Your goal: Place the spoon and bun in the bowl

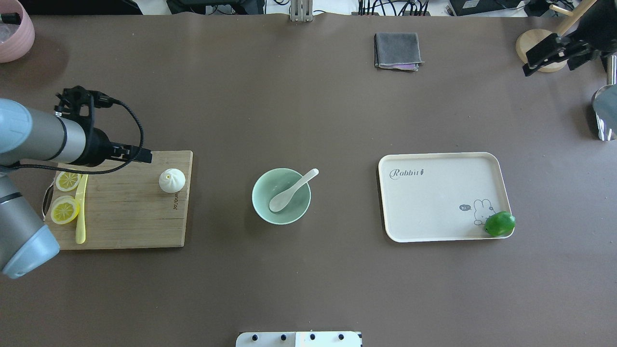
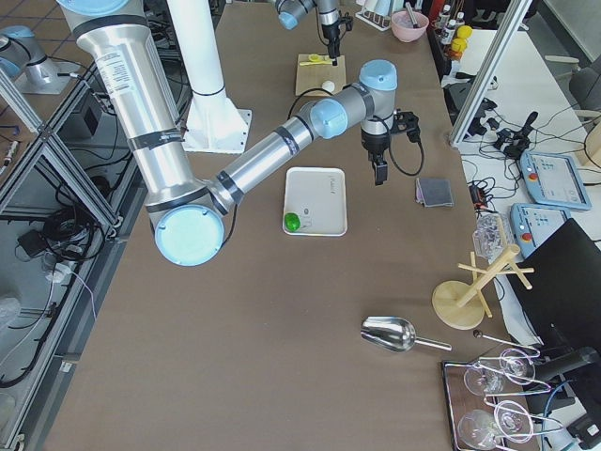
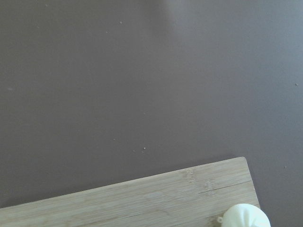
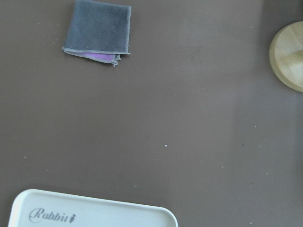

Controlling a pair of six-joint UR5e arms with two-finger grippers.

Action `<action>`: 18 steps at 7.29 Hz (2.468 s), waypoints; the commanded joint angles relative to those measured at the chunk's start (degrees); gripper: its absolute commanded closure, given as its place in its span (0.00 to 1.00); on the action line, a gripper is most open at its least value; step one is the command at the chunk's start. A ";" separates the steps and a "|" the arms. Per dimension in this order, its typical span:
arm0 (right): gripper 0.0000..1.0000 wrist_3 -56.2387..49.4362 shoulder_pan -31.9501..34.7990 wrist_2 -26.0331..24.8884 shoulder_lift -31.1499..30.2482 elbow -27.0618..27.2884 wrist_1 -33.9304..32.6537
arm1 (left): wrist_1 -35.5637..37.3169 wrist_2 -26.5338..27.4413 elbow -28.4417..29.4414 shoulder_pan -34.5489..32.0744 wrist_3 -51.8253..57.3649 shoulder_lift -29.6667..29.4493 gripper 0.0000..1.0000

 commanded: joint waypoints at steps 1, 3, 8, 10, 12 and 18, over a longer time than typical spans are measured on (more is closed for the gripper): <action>0.00 -11.37 5.76 4.11 -4.94 -1.26 0.10 | -0.07 5.92 4.81 5.90 -2.71 -3.79 0.03; 0.00 -11.04 5.95 4.04 -5.04 -1.26 0.36 | -0.16 5.93 5.35 6.61 -2.79 -3.80 0.09; 0.00 -10.07 5.95 4.04 -5.22 -1.18 0.37 | 0.02 5.75 0.99 7.49 -3.06 -4.59 1.00; 0.00 -10.33 5.95 3.69 -6.52 -1.18 0.45 | 0.28 5.84 -1.58 7.58 -10.82 -7.99 1.00; 0.00 -10.51 6.12 3.69 -11.34 -0.74 5.33 | 0.54 6.62 -1.06 9.76 -17.97 -14.06 1.00; 0.00 -5.52 6.38 0.10 -17.35 -1.00 15.31 | 0.46 23.90 4.57 20.74 -22.48 -20.94 0.02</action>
